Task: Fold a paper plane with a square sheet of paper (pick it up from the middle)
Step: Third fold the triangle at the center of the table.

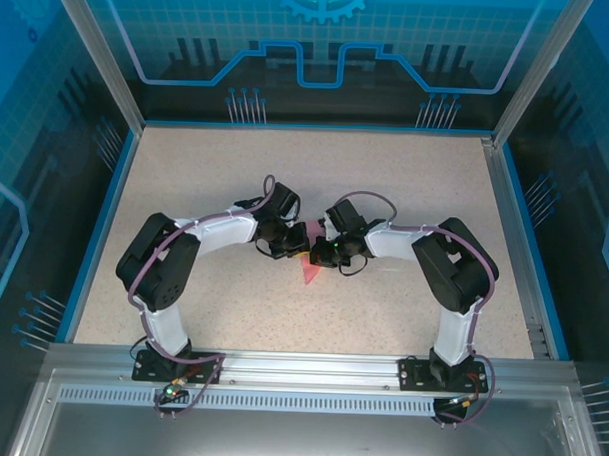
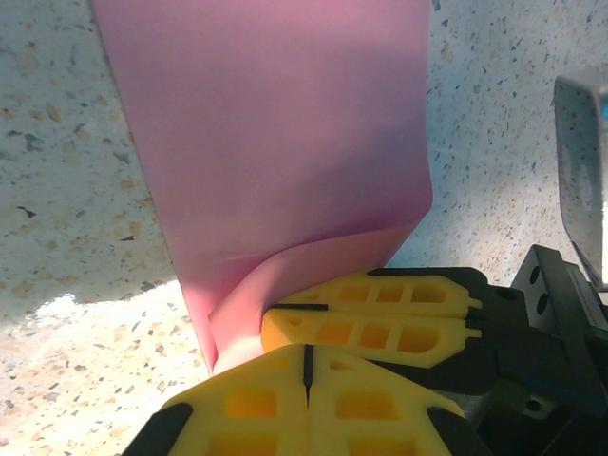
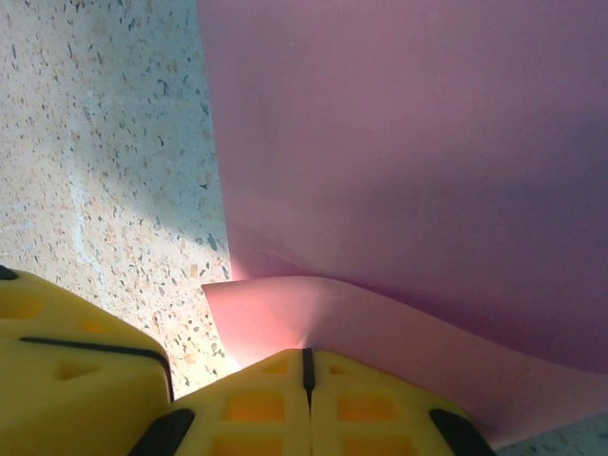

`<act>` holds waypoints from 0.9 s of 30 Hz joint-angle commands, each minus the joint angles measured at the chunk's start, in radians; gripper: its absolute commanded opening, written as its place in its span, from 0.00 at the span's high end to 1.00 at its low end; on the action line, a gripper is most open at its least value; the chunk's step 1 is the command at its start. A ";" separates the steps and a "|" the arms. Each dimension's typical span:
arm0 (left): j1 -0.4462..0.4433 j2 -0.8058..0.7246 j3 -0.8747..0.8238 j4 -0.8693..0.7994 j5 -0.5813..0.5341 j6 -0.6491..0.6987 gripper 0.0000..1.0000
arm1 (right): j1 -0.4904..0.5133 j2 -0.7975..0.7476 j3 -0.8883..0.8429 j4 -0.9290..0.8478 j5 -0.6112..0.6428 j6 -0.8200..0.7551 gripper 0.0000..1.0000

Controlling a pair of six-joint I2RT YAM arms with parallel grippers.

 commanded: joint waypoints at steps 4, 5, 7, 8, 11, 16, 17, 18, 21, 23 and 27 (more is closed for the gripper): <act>-0.006 0.059 0.004 -0.057 -0.085 -0.033 1.00 | -0.014 0.005 -0.024 -0.072 0.028 0.000 0.95; -0.006 0.053 0.002 -0.057 -0.091 -0.033 1.00 | -0.014 0.005 -0.025 -0.072 0.027 0.000 0.95; -0.006 0.038 -0.003 -0.054 -0.098 -0.033 1.00 | -0.014 0.006 -0.024 -0.072 0.027 0.001 0.95; -0.006 0.032 -0.005 -0.048 -0.098 -0.033 1.00 | -0.014 0.006 -0.023 -0.073 0.027 0.001 0.95; -0.006 0.015 -0.010 -0.036 -0.091 -0.035 1.00 | -0.015 0.009 -0.024 -0.073 0.027 0.004 0.95; -0.006 0.004 -0.021 -0.016 -0.081 -0.043 1.00 | -0.016 0.006 -0.030 -0.074 0.027 0.006 0.96; -0.006 0.004 -0.021 -0.016 -0.080 -0.044 1.00 | -0.017 0.007 -0.031 -0.072 0.028 0.007 0.95; -0.006 -0.001 -0.026 -0.015 -0.084 -0.050 1.00 | -0.018 0.006 -0.030 -0.073 0.027 0.007 0.96; -0.006 -0.027 -0.047 0.009 -0.097 -0.059 1.00 | -0.017 0.008 -0.031 -0.074 0.027 0.007 0.95; -0.005 -0.037 -0.048 0.012 -0.094 -0.059 1.00 | -0.018 0.008 -0.030 -0.074 0.028 0.007 0.96; -0.006 -0.042 -0.052 0.030 -0.080 -0.061 1.00 | -0.018 0.011 -0.029 -0.074 0.027 0.009 0.96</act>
